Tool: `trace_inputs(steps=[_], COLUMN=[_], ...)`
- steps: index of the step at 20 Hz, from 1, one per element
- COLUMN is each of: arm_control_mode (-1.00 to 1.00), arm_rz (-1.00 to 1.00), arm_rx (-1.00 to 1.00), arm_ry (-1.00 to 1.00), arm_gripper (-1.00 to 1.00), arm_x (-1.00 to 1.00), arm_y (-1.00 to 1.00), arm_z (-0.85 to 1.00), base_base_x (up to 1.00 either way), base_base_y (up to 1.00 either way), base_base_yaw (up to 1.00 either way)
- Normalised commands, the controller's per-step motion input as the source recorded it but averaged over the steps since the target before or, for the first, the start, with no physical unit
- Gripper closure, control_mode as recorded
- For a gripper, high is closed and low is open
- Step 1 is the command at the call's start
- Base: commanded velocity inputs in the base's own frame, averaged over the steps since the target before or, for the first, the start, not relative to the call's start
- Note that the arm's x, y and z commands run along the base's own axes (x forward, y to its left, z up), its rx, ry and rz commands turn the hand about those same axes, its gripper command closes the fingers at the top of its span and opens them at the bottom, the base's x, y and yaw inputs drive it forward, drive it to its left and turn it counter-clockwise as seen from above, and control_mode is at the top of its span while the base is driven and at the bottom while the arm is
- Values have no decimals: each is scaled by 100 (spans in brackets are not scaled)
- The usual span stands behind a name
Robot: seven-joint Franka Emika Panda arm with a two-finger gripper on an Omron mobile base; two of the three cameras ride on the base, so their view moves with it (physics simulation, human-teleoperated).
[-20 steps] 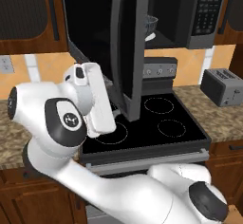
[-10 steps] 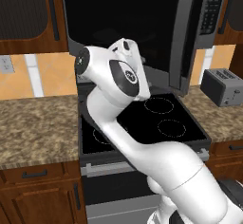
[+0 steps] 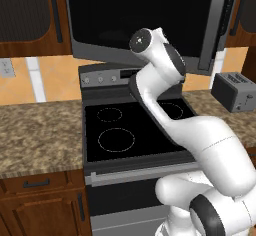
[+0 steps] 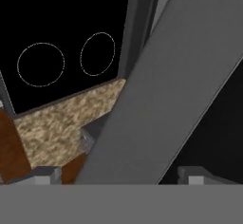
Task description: Pick the cucumber from the sink and place it in the bowl. Then pick the bowl and place it in the microwave. Then close the microwave door and press the start button.
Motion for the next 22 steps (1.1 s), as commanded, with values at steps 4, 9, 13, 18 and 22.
trace_inputs(steps=[4,9,13,18,22], arm_control_mode=[-100,-100,-100,-100,-100], arm_rz=[23,21,15,13,13], arm_rx=[18,11,2,0,0], arm_ry=[7,3,0,0,-4], arm_gripper=[-100,-100,-100,-100,-100], arm_x=[100,100,99,81,33], arm_y=[-49,-21,-6,-5,-7], arm_z=[0,0,0,0,0], base_base_x=[0,0,0,0,0], base_base_y=[0,0,0,0,0], base_base_yaw=[0,0,0,0,0])
